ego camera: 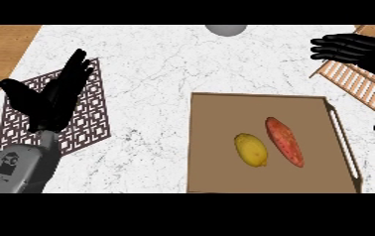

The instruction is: Pick the sweet potato from the tray and place it in the tiered shelf

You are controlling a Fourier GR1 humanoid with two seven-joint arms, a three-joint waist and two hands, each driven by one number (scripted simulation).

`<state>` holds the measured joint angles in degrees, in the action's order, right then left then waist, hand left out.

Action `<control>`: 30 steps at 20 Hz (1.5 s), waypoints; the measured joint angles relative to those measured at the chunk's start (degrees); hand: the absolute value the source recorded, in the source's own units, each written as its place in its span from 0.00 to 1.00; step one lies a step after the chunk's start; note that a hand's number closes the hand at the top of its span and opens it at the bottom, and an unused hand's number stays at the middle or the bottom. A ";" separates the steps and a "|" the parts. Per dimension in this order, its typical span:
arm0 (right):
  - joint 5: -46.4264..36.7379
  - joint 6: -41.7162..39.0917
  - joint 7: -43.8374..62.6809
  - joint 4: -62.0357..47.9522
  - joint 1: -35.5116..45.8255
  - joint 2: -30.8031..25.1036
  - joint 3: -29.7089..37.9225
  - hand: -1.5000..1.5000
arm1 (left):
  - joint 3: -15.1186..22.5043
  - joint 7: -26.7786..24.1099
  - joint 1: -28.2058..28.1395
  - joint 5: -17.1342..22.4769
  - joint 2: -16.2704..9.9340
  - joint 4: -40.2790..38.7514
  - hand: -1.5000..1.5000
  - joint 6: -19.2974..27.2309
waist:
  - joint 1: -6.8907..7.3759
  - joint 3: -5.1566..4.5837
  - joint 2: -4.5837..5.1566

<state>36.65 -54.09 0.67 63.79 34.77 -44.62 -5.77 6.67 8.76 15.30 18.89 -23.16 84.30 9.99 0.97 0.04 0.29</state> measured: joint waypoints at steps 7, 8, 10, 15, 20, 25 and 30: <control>-20.31 -0.37 0.10 15.82 5.77 -6.83 -4.07 0.00 | -0.05 0.49 0.05 -0.45 0.18 -0.28 0.50 0.35 | -0.45 0.03 -0.48; -23.24 0.30 -0.03 18.31 5.75 -6.90 -4.89 0.00 | -0.32 0.26 -0.09 -0.44 0.10 -0.63 0.50 0.25 | -0.58 0.02 -0.47; -28.99 2.34 -0.21 21.89 4.88 -6.24 -6.53 0.00 | -0.32 -0.06 -0.79 -0.41 0.35 -0.39 0.50 -0.07 | -0.58 0.00 -0.42; -40.98 7.43 -1.68 27.70 -0.72 -2.56 -10.40 0.00 | -0.78 0.66 -0.05 -1.44 1.09 -0.47 0.50 0.12 | -0.86 -0.01 -0.33; -48.81 8.89 1.62 33.69 -4.87 -0.71 -13.86 0.00 | -1.81 1.09 -0.84 -1.70 1.16 0.72 0.50 -0.71 | -1.01 -0.03 -0.38; -59.34 11.24 0.54 33.63 -7.00 0.27 -17.12 0.00 | -2.92 0.20 -1.69 -2.07 1.51 0.67 0.50 -2.05 | -0.80 -0.03 -0.29; -66.71 12.18 -1.53 35.19 -10.89 0.43 -17.36 0.00 | -3.62 1.47 -0.83 -3.33 2.67 0.45 0.50 -2.35 | -0.97 -0.03 -0.30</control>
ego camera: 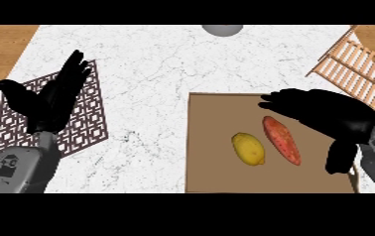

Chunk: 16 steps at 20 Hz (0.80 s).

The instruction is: Pick the sweet potato from the tray and place it in the tiered shelf

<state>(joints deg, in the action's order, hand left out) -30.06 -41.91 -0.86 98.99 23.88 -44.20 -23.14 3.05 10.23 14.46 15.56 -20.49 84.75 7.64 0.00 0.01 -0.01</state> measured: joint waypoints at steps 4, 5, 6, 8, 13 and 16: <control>-4.22 -0.63 -1.93 0.86 -2.49 0.53 1.11 0.00 | -0.82 -0.94 0.25 -1.36 1.26 -1.40 0.50 -0.77 | -0.05 -0.01 -0.01; -5.21 -0.53 -2.88 0.55 -3.11 0.43 1.46 0.00 | -0.68 -0.29 0.52 -1.90 1.81 -0.79 0.50 -0.18 | -0.04 -0.01 -0.01; -6.30 -0.74 -3.14 0.26 -3.34 1.17 1.62 0.00 | -0.85 0.07 0.18 -2.19 2.00 -0.12 0.50 -0.25 | -0.01 0.00 -0.01; -7.88 -0.69 -4.39 1.33 -5.46 0.73 2.49 0.00 | -1.68 1.26 -0.39 -2.05 1.53 1.42 0.50 -1.02 | -0.02 0.00 -0.03; -12.37 -0.87 -6.62 -1.49 -5.54 4.22 3.60 0.00 | -2.47 2.06 -0.60 -3.32 2.71 1.98 0.50 -1.97 | 0.09 -0.01 0.00; -14.89 1.17 -9.09 -3.24 -6.95 5.31 4.28 0.00 | -3.43 2.09 -1.40 -3.39 2.86 2.64 0.50 -3.03 | 0.11 0.00 0.00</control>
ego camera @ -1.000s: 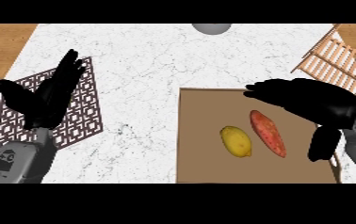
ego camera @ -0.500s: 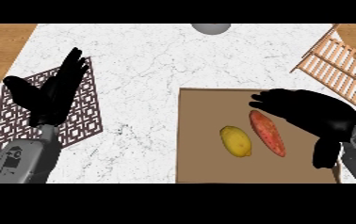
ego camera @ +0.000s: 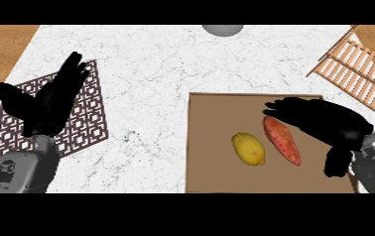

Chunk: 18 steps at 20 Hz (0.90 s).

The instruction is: Pick the sweet potato from the tray and place it in the tiered shelf

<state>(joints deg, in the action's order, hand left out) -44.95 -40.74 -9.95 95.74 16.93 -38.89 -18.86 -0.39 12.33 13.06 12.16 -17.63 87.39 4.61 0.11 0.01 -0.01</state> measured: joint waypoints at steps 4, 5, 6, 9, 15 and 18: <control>-3.65 1.58 -1.17 -1.14 -1.93 2.37 -0.24 0.00 | -0.36 0.72 1.15 -1.28 1.18 -0.38 0.50 0.15 | -0.07 -0.01 0.01; -4.84 2.52 -1.80 -2.07 -2.27 2.99 -0.52 0.00 | -0.55 0.55 1.43 -1.54 1.47 -0.87 0.50 0.05 | -0.07 -0.01 0.02; -5.65 3.34 -2.50 -2.82 -2.77 3.52 -0.45 0.00 | -0.55 0.25 1.55 -1.88 1.79 -1.29 0.50 -0.17 | -0.08 0.00 0.02; -7.99 3.11 -2.58 -5.17 -1.55 6.55 -0.66 0.00 | -1.17 -0.49 1.42 -2.61 2.42 -1.64 0.50 -0.59 | -0.02 -0.01 0.02; -12.22 4.98 -4.39 -10.25 -1.40 10.15 -1.01 0.00 | -2.60 -0.36 1.70 -3.05 2.51 -2.00 0.50 -2.23 | 0.02 -0.01 0.04; -14.28 5.32 -5.62 -12.15 -1.66 11.10 -0.96 1.00 | -3.33 -0.92 0.75 -3.15 2.74 -2.00 0.50 -3.25 | 0.02 -0.03 0.00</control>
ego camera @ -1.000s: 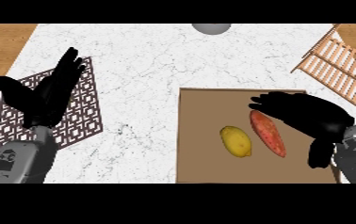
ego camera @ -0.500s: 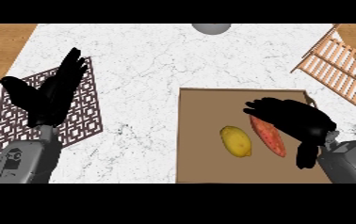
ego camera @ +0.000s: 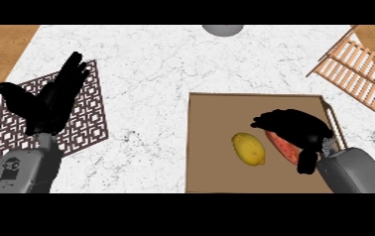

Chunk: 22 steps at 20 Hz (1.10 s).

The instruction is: Pick the sweet potato from the tray and place it in the tiered shelf

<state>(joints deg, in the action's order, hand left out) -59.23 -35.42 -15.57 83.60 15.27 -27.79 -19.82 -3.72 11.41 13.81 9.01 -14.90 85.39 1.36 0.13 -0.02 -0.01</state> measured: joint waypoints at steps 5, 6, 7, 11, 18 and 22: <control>-3.27 2.81 -3.60 -3.64 1.93 1.10 -0.16 1.00 | -0.26 0.63 0.16 -0.88 0.71 0.74 0.50 0.01 | 0.06 -0.31 -0.40; -3.93 4.20 -4.47 -3.41 1.55 0.92 -0.21 1.00 | -0.67 0.19 -0.09 -0.64 0.50 0.40 0.50 -0.63 | 0.04 -0.31 -0.41; -4.60 5.79 -5.30 -3.90 1.50 1.07 -0.34 1.00 | -0.79 0.73 0.75 -0.70 0.54 0.09 0.50 -0.50 | 0.00 -0.37 -0.45; -5.81 9.96 -8.80 -5.21 1.21 1.57 0.65 1.00 | -1.11 1.75 -0.09 -0.79 0.72 1.72 0.50 -0.77 | 0.06 -0.41 -0.49; -5.42 16.21 -8.26 10.95 -16.55 -0.45 1.27 1.00 | -2.40 1.70 -1.52 -1.57 0.69 1.80 0.50 0.41 | -3.02 -0.57 -1.25; -3.20 21.52 -9.38 21.30 -32.04 -2.83 2.42 1.00 | -3.12 2.07 -2.86 -1.24 0.35 2.99 0.50 0.52 | -4.30 -0.38 -1.31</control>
<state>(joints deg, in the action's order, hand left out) -62.42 -13.90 -24.95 104.90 -16.76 -30.62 -17.40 -6.84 13.48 10.95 7.77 -14.54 88.38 1.88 -4.17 -0.40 -1.32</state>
